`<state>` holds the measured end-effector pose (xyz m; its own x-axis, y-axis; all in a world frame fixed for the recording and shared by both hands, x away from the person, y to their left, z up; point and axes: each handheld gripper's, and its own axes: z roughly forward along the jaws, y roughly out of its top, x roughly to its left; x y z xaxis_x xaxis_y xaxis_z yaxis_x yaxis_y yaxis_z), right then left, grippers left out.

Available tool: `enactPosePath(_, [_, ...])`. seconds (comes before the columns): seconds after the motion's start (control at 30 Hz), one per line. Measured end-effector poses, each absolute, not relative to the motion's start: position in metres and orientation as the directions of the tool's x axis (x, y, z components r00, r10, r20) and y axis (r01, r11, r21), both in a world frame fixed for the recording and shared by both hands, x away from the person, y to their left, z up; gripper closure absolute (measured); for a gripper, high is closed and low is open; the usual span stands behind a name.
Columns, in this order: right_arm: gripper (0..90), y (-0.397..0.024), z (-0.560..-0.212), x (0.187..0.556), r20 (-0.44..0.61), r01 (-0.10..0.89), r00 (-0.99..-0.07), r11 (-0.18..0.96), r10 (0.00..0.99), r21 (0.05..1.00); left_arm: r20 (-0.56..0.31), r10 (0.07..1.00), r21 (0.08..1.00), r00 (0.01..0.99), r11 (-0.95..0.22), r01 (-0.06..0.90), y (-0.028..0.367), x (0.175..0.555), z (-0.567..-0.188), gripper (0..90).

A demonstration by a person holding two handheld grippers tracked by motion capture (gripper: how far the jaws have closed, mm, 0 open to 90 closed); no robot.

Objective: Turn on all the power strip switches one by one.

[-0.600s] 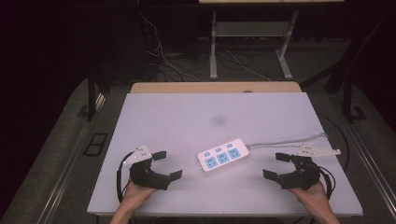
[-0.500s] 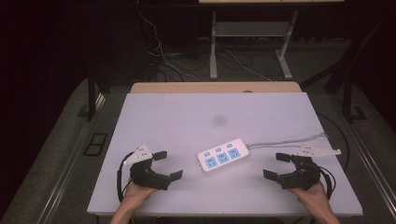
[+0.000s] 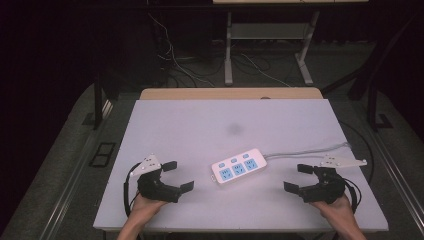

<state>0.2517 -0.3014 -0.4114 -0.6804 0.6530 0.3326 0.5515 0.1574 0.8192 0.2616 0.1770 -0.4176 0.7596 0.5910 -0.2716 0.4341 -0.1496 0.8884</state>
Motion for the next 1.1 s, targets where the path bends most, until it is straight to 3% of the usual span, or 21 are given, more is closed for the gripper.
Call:
enactPosePath(0.5, [2.2, -0.303, -0.408, 0.253, 0.324, 0.553, -0.676, 0.164, 0.662, 0.817, -0.269, 0.606, 0.885, 0.748, -0.151, 0.440, 0.180, 0.263, -0.415, 0.0])
enactPosePath(1.1, [2.2, -0.301, -0.408, 0.253, 0.308, 0.544, -0.687, 0.185, 0.659, 0.818, -0.233, 0.592, 0.849, 0.772, -0.264, 0.458, 0.161, 0.274, -0.391, 0.0])
